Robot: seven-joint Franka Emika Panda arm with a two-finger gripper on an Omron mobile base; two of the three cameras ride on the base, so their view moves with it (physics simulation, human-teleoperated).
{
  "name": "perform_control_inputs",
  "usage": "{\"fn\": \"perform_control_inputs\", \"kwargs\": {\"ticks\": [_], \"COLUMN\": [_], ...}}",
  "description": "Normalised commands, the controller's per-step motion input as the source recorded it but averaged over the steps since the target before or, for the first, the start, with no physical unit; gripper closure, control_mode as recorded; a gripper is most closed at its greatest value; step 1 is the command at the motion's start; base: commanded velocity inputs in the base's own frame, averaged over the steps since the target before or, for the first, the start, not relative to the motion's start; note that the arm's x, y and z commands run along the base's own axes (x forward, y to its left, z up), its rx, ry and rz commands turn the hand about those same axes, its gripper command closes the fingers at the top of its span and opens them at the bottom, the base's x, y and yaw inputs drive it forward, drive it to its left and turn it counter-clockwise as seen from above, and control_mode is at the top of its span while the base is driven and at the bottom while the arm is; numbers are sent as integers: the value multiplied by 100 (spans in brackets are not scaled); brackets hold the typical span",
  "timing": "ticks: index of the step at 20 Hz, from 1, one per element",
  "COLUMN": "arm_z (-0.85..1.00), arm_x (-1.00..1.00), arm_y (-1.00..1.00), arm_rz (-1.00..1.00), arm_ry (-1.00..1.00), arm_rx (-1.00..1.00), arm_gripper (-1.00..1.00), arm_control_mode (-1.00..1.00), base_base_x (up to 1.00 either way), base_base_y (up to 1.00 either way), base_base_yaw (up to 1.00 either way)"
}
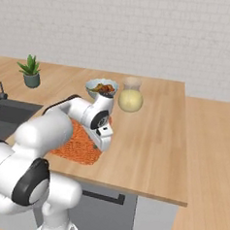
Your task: Open the cabinet, pick up the bread from the cabinet and place it in the basket. Then move the basket to the dining counter.
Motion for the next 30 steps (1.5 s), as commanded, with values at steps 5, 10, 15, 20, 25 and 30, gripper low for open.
{"fn": "perform_control_inputs", "kwargs": {"ticks": [5,10,15,20,25,30], "arm_z": [-20,1,18,70,90,100], "arm_x": [30,8,10,-5,-53,-92], "arm_y": [-3,0,0,0,20,27], "arm_rz": [0,0,7,16,40,49], "arm_ry": [0,0,0,-11,-20,-30], "arm_rx": [0,0,-6,-19,-26,-19], "arm_gripper": [100,-100,-100,-100,-100,-100], "arm_control_mode": [-100,-100,-100,-100,-100,-100], "base_base_x": [0,0,0,0,0,0], "base_base_y": [0,0,0,0,0,0], "base_base_yaw": [0,0,0,0,0,0]}}
